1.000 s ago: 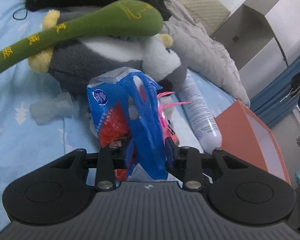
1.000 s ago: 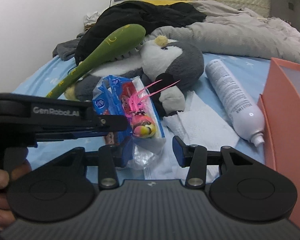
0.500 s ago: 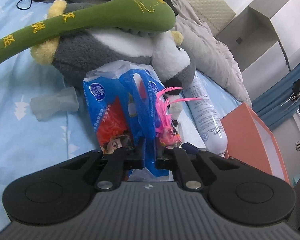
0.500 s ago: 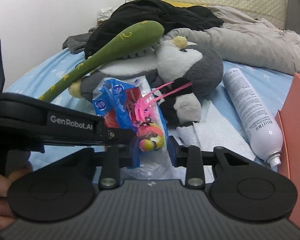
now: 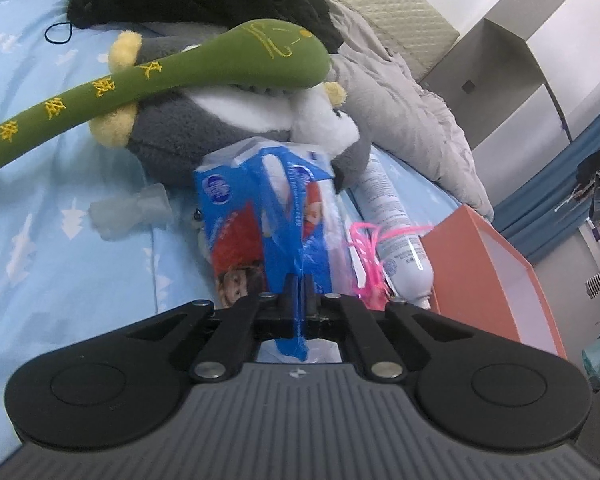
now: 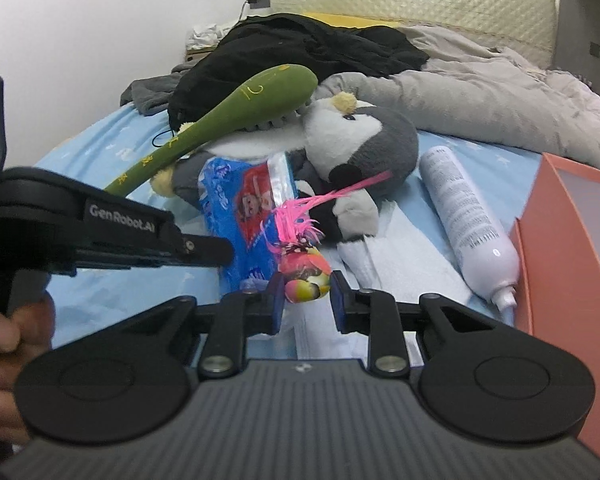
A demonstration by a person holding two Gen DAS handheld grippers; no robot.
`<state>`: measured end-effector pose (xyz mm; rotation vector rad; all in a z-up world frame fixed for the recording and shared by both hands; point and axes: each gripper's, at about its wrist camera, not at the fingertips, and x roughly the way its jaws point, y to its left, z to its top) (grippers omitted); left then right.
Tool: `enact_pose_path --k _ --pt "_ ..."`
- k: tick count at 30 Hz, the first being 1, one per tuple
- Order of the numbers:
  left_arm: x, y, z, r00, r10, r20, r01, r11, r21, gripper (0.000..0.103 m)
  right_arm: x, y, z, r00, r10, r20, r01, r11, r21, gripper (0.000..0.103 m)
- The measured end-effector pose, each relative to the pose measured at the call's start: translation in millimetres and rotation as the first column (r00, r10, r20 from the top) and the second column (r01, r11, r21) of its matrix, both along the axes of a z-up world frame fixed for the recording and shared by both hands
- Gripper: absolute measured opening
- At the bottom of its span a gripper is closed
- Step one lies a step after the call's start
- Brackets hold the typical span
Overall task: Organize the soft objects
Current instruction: 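Grasp the blue snack bag with the left gripper while the right grasps the pink feathered toy, then lift the blue snack bag with the left gripper while the right lifts the pink toy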
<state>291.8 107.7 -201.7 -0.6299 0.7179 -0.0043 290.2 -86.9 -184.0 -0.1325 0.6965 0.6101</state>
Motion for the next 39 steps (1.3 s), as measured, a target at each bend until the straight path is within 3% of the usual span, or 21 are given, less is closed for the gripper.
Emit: enact_pose_path --k 3,6,16,25,31,33,35,37,39 --pt "-12.4 -2.1 6.1 1.0 -0.011 0.009 0.011 1.0 0.0 0.001 -14.4 -7.9 6.1 1.0 -0.025 0.001 0.025 1.0 -0.001 0.028" --pt "-22.5 0.9 9.2 1.0 -0.021 -0.005 0.021 0.997 -0.078 0.0 -28.1 -17.2 13.1 0.998 -0.055 -0.003 0.055 0.998 0.005 0.027" --pt "-65.5 -16.2 34.8 0.996 -0.089 -0.031 0.09 0.996 0.019 0.0 -70.7 -50.3 19.3 0.986 -0.156 -0.058 0.157 0.987 0.019 0.027" --pt "-111.0 -24.1 22.8 0.986 -0.132 -0.103 0.134 0.991 0.019 0.0 -102.5 -66.7 -0.6 0.964 -0.213 -0.162 0.214 0.977 -0.008 0.028" --pt "-109.9 -35.9 12.1 0.979 -0.147 -0.14 0.16 0.984 0.085 0.001 -103.7 -71.3 -22.1 0.947 -0.239 -0.215 0.236 0.971 -0.039 0.029" --pt "-106.1 -38.5 9.4 0.976 -0.156 -0.149 0.172 0.98 0.102 0.013 -103.4 -72.2 -25.4 0.946 -0.236 -0.223 0.234 0.971 -0.036 0.029" --pt "-102.4 -41.2 6.0 0.975 -0.155 -0.158 0.176 0.976 0.131 0.04 -102.4 -72.6 -27.7 0.942 -0.237 -0.236 0.236 0.971 -0.035 0.03" --pt "-99.8 -43.3 4.4 0.977 -0.146 -0.156 0.172 0.97 0.169 0.043 -100.3 -72.9 -30.0 0.933 -0.247 -0.263 0.243 0.969 -0.046 0.031" --pt "-97.1 -42.7 2.5 0.975 -0.149 -0.162 0.176 0.97 0.168 0.043 -98.3 -73.0 -29.7 0.923 -0.25 -0.294 0.243 0.968 -0.059 0.045"
